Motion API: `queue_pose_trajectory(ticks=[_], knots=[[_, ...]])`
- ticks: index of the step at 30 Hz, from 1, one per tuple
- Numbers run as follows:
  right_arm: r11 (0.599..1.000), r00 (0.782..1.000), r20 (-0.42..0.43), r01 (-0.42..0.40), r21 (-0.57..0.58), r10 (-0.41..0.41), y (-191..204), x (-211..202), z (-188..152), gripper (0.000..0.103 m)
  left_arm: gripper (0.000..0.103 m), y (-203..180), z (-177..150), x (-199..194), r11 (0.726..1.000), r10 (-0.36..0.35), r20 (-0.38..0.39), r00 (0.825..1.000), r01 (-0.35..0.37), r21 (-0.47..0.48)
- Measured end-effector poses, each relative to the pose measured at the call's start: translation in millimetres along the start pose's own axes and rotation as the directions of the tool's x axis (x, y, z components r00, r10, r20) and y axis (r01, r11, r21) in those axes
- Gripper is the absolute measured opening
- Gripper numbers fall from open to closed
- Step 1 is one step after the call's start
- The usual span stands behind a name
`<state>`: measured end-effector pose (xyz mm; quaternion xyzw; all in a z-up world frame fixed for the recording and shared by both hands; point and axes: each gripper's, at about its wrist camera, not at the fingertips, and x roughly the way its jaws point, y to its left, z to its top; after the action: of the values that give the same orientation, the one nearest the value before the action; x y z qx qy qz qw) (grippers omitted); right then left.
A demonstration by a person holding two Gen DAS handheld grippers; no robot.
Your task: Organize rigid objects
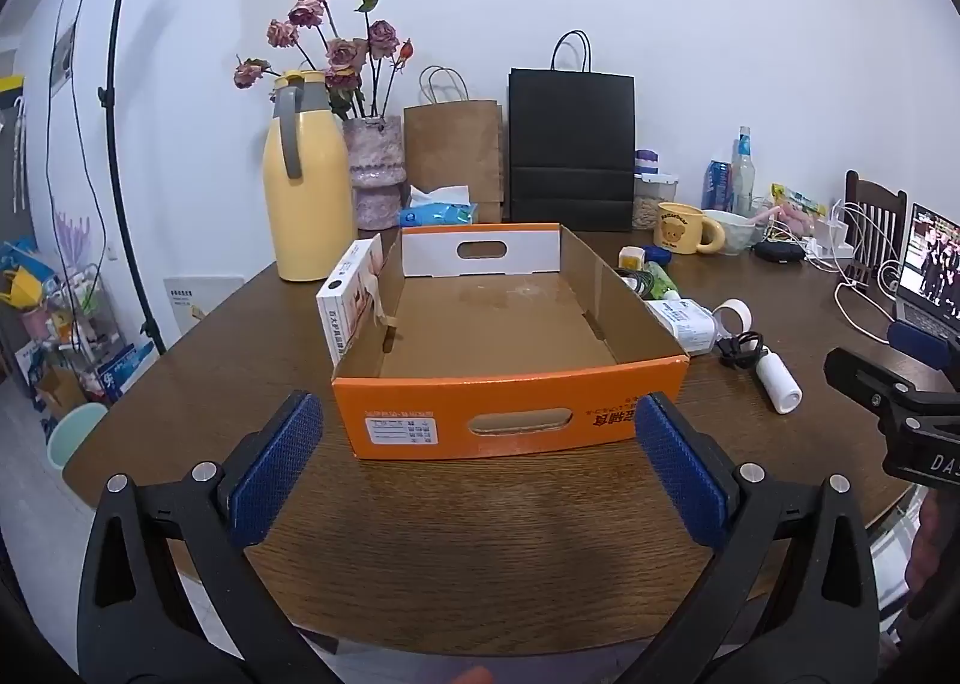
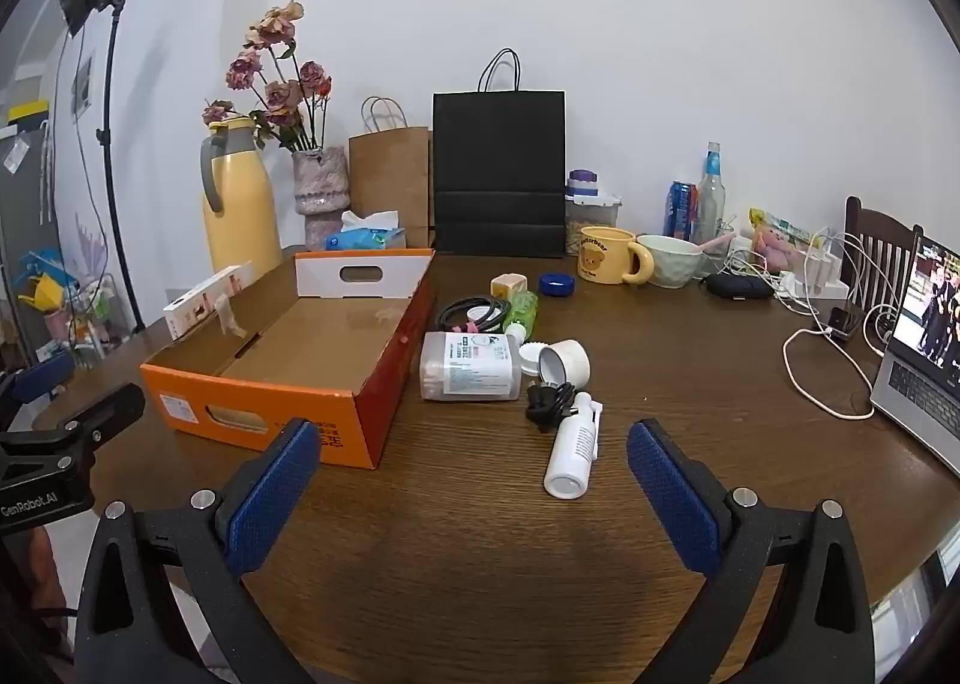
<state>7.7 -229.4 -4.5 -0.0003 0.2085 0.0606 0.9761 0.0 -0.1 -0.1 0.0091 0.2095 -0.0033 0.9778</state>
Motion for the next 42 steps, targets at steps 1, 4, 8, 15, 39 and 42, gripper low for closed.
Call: queue_pose_trajectory(ticks=[1,4,8,15,39,42], knots=[[1.000,1.000,-0.001,0.001,-0.002,-0.001,0.3,0.5,-0.1,0.103,0.103,-0.2,0.0,0.2,1.000,0.000,-0.002,1.000,0.000,0.000],[1.000,1.000,-0.001,0.000,0.001,0.000,0.5,1.4,-0.6,0.103,0.103,-0.9,0.0,0.0,1.000,0.003,-0.006,1.000,-0.003,0.000],[1.000,1.000,0.000,-0.003,0.004,0.003,0.6,1.6,-1.3,0.103,0.103,-2.3,-3.8,-5.5,1.000,0.001,-0.002,1.000,-0.001,-0.004],[1.000,1.000,-0.008,0.000,-0.003,0.000,2.9,2.6,-2.3,0.103,0.103,0.7,-3.4,3.5,1.000,-0.010,-0.015,1.000,0.009,-0.012],[1.000,1.000,-0.007,-0.004,-0.007,0.004,5.5,2.7,-3.6,0.103,0.103,2.4,-2.4,2.7,1.000,-0.015,-0.010,1.000,0.015,-0.017],[1.000,1.000,-0.007,-0.005,-0.007,0.005,5.3,2.6,-3.5,0.103,0.103,2.5,-2.4,2.3,1.000,-0.014,-0.010,1.000,0.013,-0.017]])
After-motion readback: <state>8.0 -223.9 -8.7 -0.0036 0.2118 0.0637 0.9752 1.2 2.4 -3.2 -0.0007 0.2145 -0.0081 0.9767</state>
